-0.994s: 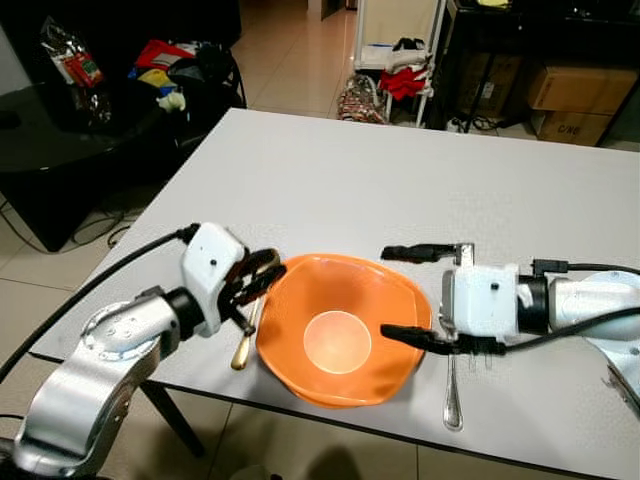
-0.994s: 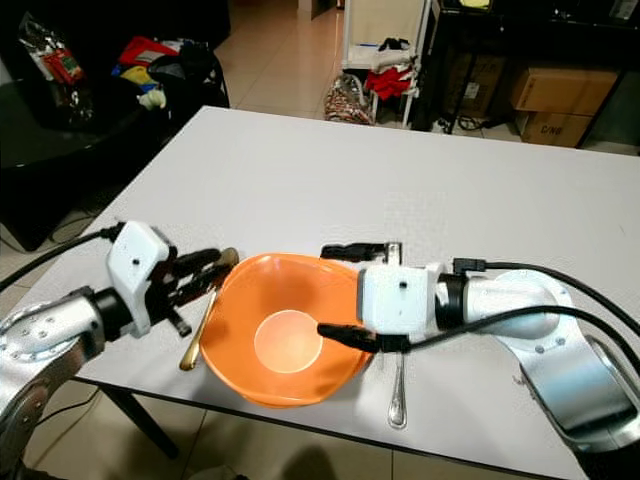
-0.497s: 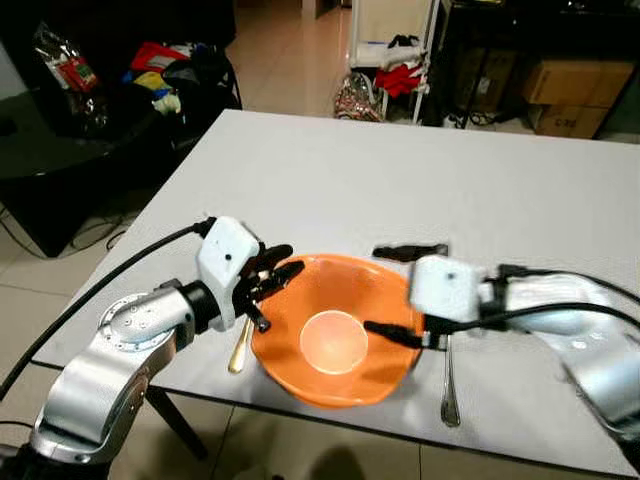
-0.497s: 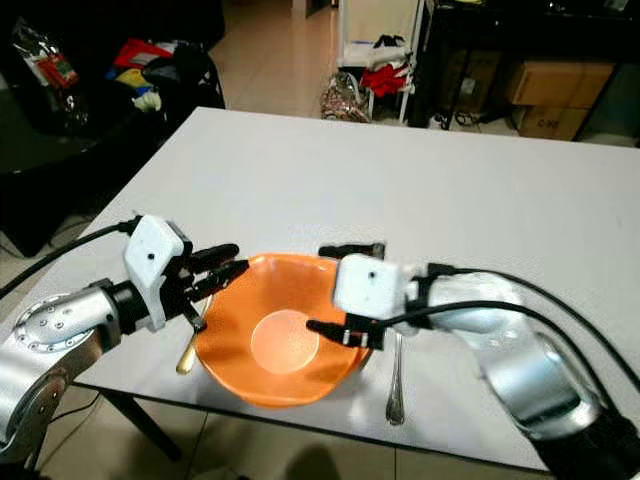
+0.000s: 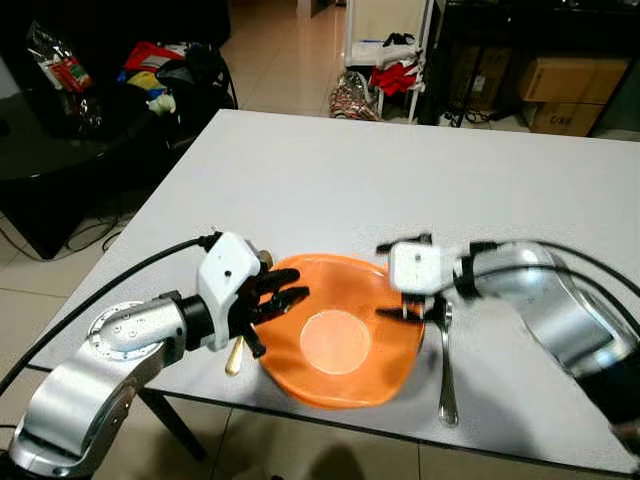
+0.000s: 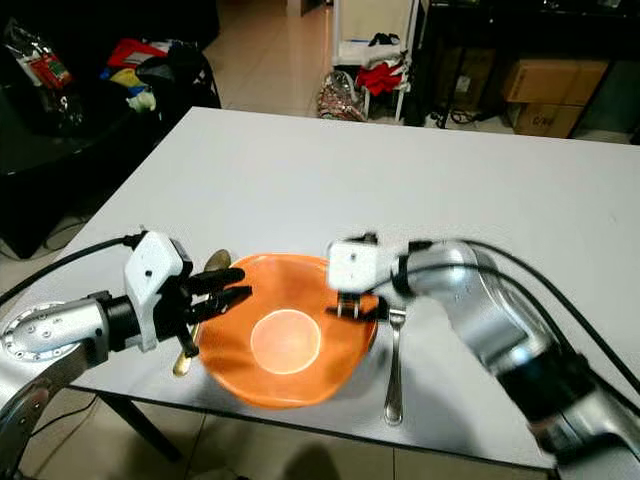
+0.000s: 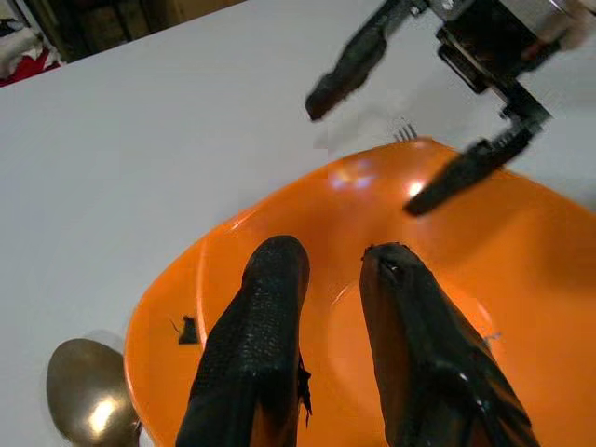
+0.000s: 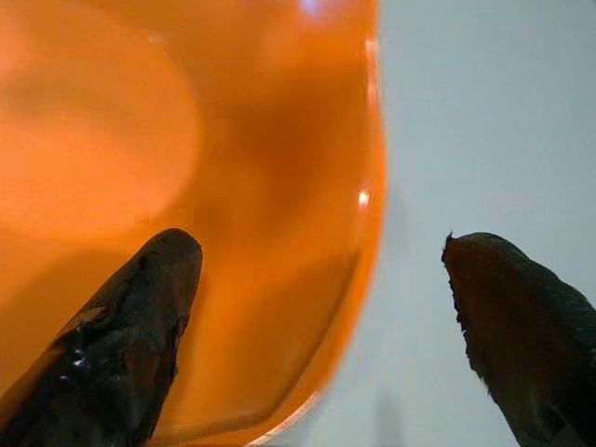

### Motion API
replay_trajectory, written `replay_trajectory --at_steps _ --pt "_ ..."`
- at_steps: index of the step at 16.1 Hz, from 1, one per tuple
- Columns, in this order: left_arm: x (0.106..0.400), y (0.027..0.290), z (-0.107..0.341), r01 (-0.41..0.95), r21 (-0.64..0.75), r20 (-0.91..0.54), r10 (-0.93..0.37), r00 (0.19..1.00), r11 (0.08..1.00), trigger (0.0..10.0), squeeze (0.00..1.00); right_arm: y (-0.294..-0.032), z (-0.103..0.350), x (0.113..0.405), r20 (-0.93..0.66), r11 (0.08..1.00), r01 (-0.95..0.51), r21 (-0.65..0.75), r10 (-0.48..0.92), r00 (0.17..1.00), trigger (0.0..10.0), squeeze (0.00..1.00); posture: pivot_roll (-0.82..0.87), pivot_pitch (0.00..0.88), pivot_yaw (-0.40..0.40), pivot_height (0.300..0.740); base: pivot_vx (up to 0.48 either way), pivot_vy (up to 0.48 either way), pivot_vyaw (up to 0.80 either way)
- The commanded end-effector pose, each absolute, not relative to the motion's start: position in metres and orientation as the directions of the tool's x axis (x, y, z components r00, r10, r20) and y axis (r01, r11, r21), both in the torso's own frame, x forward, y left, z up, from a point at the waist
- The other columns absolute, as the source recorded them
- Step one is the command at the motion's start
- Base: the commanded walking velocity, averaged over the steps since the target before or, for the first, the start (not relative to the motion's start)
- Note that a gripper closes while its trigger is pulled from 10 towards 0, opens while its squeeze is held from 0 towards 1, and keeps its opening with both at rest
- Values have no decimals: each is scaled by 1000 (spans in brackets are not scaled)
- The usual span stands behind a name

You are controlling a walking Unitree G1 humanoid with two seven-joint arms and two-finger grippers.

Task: Setting the table

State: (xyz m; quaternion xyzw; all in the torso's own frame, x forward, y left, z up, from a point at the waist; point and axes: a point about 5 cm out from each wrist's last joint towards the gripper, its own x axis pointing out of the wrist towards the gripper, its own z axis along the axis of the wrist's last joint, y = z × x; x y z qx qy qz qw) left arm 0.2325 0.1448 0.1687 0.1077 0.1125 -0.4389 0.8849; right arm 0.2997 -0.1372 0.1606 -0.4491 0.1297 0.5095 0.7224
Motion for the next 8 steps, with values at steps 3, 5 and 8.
replay_trajectory --at_steps 3,5,8 --pt "233 149 173 799 105 -299 -748 593 591 10000 0 -132 164 317 -608 110 -818 -565 615 502 10000 0 -21 0 44 740 0 0 0" --pt "234 150 174 791 116 -299 -739 604 600 10000 0 -129 168 330 -555 155 -773 -615 612 563 10000 0 -24 0 45 740 0 0 0" --pt "237 152 174 776 133 -296 -722 625 617 10000 0 -127 175 337 -491 212 -742 -636 630 601 10000 0 -23 0 41 740 0 0 0"
